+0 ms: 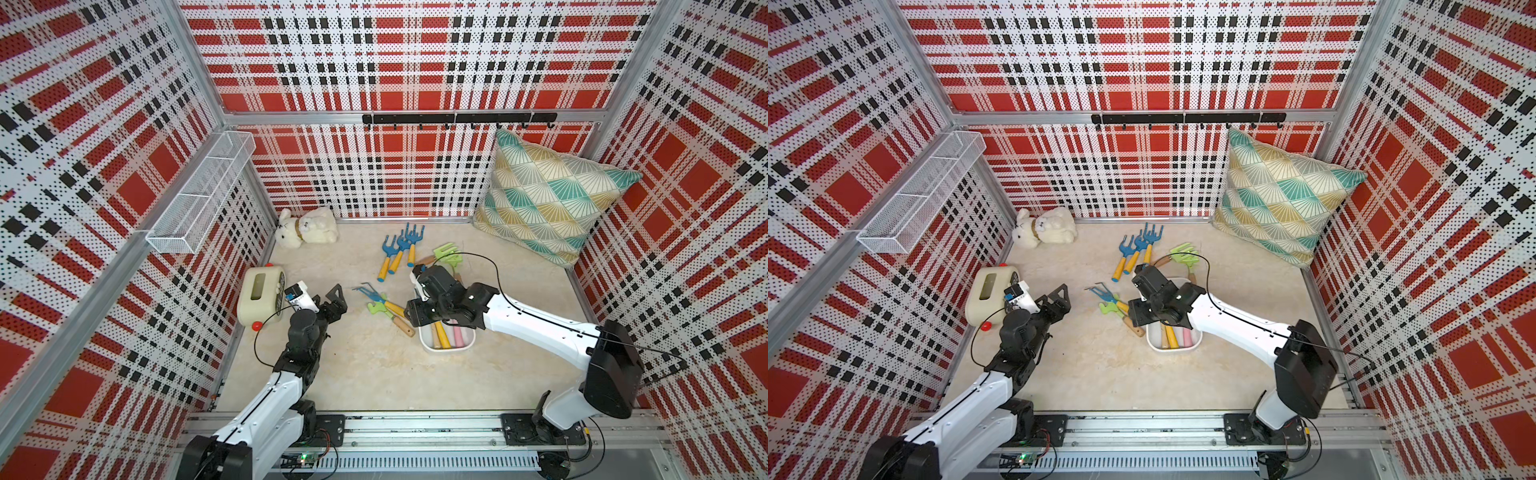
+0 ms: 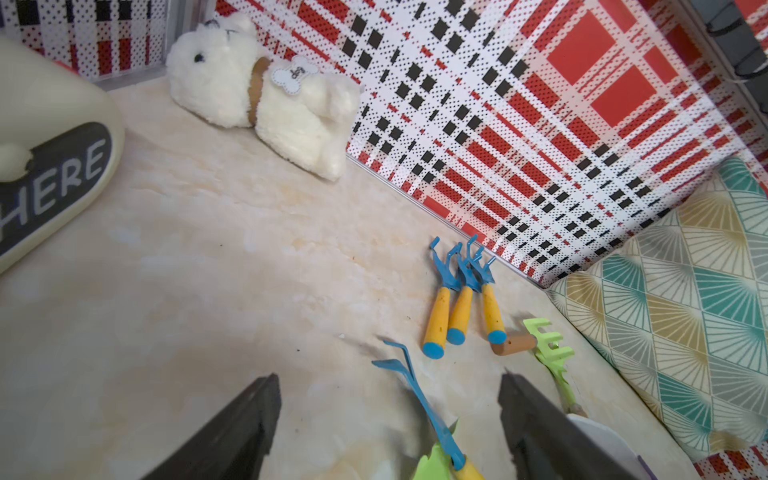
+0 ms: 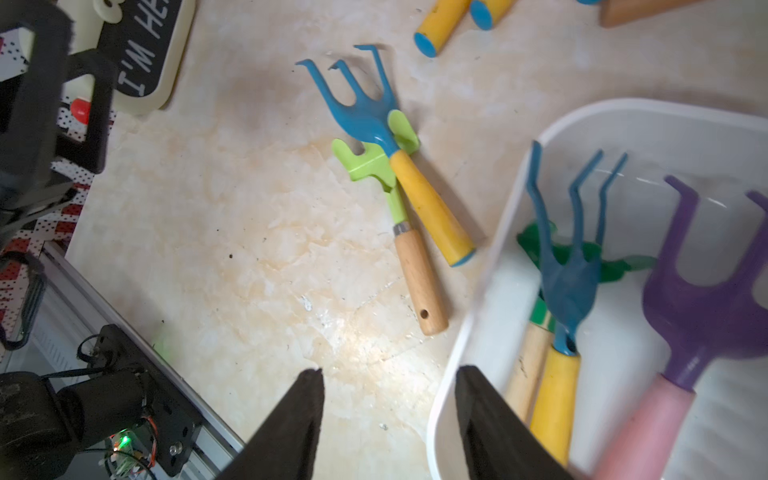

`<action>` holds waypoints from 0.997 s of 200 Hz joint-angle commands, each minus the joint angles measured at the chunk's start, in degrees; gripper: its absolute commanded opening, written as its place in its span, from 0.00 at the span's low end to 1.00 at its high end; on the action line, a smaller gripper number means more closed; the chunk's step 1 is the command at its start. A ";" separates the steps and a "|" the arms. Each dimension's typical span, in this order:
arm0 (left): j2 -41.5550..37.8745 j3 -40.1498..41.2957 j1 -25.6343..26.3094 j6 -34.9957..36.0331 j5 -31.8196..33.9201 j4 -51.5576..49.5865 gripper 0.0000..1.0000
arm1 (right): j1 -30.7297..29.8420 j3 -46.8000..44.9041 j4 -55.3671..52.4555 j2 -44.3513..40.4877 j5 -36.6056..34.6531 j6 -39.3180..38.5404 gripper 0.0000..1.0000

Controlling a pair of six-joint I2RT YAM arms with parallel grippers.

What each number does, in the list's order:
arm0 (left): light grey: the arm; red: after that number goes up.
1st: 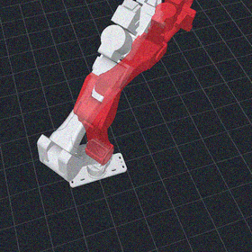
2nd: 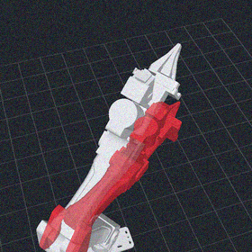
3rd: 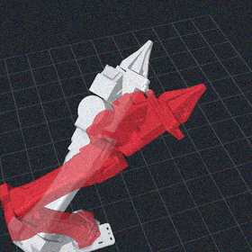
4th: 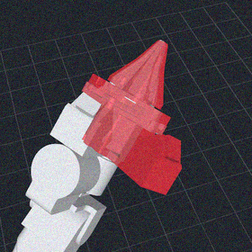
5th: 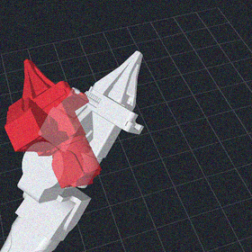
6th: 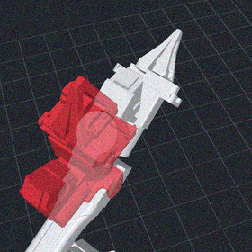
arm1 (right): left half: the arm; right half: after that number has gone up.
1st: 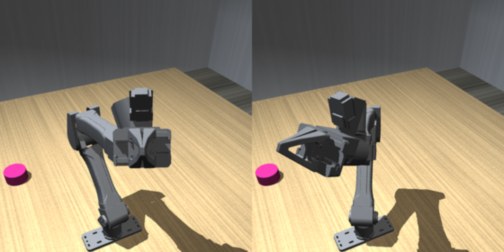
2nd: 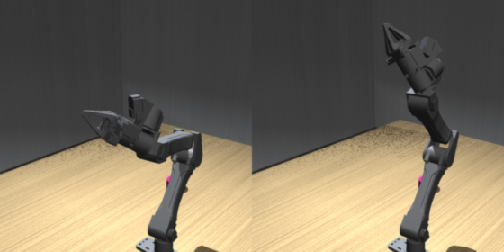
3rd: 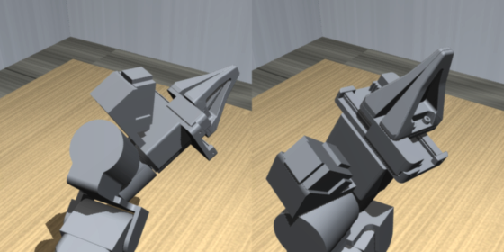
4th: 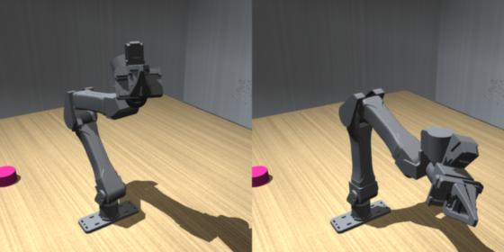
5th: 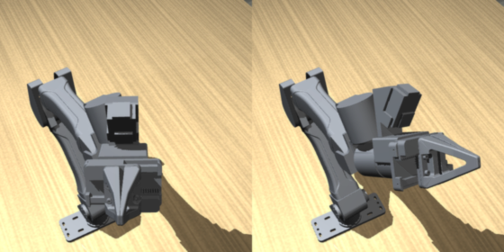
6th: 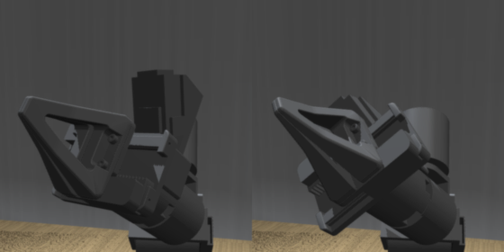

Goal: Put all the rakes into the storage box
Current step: Pick up the rake at the center of the board.

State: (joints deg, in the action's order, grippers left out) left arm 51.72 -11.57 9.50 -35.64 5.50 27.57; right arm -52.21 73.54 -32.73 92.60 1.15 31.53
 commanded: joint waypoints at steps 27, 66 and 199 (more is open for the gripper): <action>-1.04 1.28 -1.49 -1.98 -4.45 2.49 0.88 | -2.19 12.68 -7.59 12.92 -6.73 -5.99 0.53; -2.53 1.72 -1.76 -2.06 -4.18 2.40 0.88 | -2.13 21.77 -14.62 23.01 -13.28 -8.75 0.50; -2.68 1.51 -1.86 -2.25 -4.79 2.40 0.88 | -1.01 34.39 -18.18 40.76 -13.25 -11.78 0.43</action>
State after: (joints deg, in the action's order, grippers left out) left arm 49.84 -10.52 8.05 -38.00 1.48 28.82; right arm -53.67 106.59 -50.92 129.71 -13.96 20.29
